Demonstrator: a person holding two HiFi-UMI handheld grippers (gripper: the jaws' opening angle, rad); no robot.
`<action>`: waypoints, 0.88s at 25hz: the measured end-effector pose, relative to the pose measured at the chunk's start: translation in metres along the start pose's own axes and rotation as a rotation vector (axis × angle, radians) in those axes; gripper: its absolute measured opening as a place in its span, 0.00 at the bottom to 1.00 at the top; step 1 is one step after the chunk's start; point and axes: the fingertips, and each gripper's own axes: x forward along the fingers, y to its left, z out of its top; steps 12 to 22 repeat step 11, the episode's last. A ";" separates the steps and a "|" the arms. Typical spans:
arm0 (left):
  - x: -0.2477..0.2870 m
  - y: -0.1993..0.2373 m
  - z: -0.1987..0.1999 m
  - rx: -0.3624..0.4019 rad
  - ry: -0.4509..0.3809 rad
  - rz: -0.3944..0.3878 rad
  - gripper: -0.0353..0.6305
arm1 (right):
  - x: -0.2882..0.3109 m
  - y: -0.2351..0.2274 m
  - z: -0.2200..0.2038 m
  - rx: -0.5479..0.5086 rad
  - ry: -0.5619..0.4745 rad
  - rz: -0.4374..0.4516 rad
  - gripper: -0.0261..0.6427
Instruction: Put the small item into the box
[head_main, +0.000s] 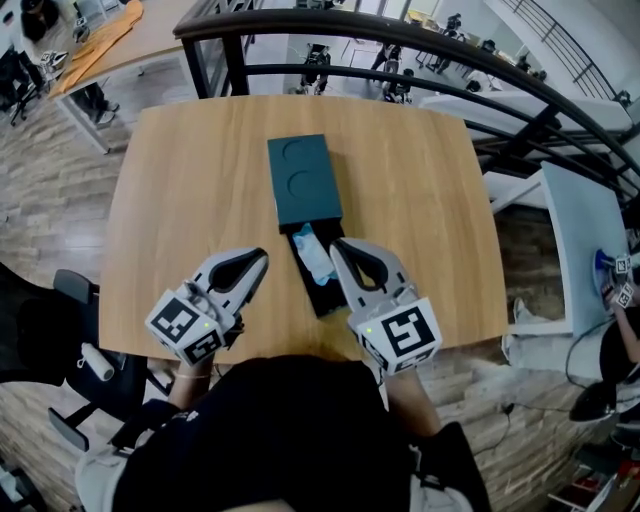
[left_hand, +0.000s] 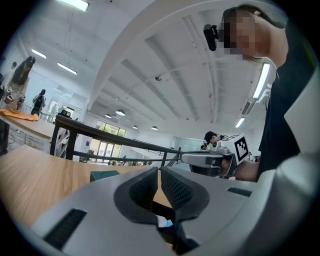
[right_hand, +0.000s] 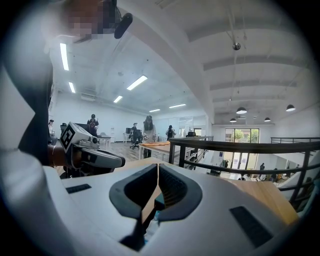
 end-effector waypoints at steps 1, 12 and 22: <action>0.000 0.000 0.001 -0.003 -0.004 0.004 0.09 | 0.000 0.000 -0.001 -0.001 0.004 0.003 0.08; 0.008 -0.009 0.010 -0.004 -0.074 0.003 0.09 | -0.007 -0.006 0.000 -0.008 -0.002 0.009 0.08; 0.008 -0.009 0.010 -0.004 -0.074 0.003 0.09 | -0.007 -0.006 0.000 -0.008 -0.002 0.009 0.08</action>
